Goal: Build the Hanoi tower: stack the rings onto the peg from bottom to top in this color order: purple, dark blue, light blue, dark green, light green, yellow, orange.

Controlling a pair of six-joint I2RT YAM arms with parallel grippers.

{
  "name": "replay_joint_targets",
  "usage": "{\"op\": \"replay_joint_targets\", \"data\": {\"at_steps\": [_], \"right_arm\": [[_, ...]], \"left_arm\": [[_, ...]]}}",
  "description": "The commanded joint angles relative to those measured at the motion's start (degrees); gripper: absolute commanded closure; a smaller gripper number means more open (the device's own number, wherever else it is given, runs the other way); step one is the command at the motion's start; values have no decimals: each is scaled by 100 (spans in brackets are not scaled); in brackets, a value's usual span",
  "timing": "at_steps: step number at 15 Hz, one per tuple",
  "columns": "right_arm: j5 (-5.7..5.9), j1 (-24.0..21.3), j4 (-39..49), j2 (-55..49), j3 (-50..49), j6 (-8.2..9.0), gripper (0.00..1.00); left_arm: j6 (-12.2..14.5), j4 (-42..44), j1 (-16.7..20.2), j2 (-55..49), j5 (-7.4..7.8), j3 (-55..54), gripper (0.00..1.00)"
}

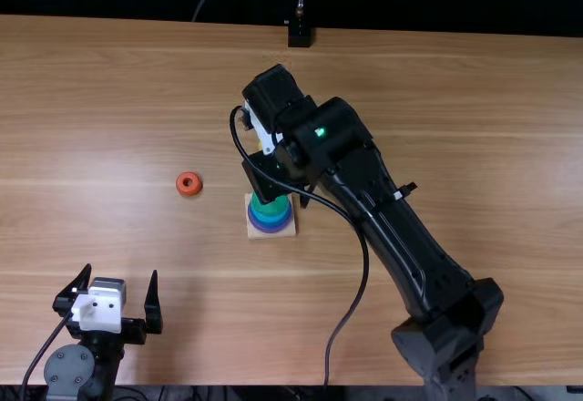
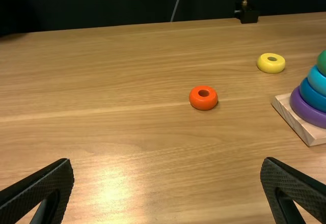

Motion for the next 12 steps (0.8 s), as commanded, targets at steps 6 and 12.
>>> {"op": "replay_joint_targets", "data": {"at_steps": [6, 12], "right_arm": [[11, 7, -20, 149, -23, 80, 67], [21, -11, -284, 97, -278, 101, 0]], "left_arm": [[49, -492, 43, -69, 95, -580, 0], [49, -492, 43, -69, 95, -580, 0]]}}
